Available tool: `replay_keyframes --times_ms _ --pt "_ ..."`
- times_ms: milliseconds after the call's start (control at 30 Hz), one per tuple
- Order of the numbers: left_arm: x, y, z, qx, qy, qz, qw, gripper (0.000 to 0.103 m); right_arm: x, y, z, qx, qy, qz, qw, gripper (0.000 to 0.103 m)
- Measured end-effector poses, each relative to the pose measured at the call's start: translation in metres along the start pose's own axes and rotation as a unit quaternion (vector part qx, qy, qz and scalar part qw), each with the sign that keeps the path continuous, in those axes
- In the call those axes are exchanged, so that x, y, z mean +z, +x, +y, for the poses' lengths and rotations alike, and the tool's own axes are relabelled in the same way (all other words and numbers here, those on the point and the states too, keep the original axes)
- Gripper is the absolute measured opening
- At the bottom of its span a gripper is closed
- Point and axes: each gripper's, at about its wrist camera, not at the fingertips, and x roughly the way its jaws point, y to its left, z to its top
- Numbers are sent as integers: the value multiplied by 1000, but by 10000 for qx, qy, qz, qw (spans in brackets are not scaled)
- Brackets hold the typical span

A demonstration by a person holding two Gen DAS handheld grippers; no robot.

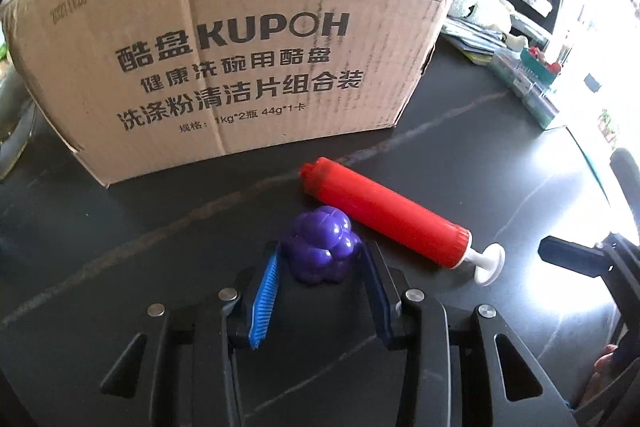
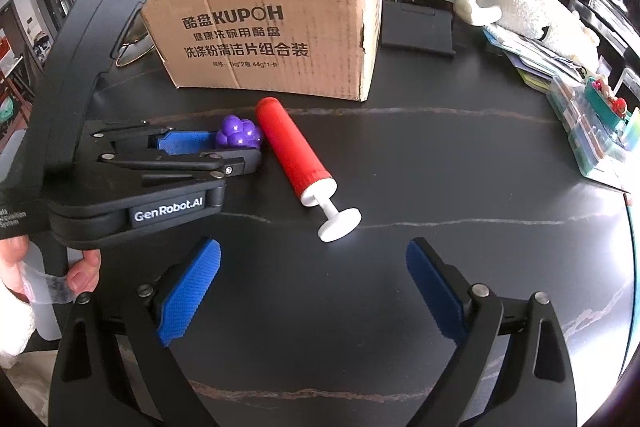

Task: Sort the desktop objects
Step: 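Close the left tool on the purple grape ball and lift it, then close the right tool on the red pump body while left tool holds the grape ball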

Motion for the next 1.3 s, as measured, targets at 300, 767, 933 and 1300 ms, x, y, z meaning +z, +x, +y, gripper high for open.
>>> replay_keyframes --times_ms 300,767,933,1300 --pt "-6 -19 14 149 -43 -48 9999 37 2 0 -1 46 -3 -85 10000 92" --pt "-6 -32 27 472 -13 -136 9988 37 21 23 11 61 -129 -25 9999 81" --pt "-9 -37 36 477 -57 -117 9988 37 22 29 13 -9 -103 -24 9999 79" --pt "-9 -35 39 471 -134 -97 9988 37 24 41 11 -131 50 50 9999 64"
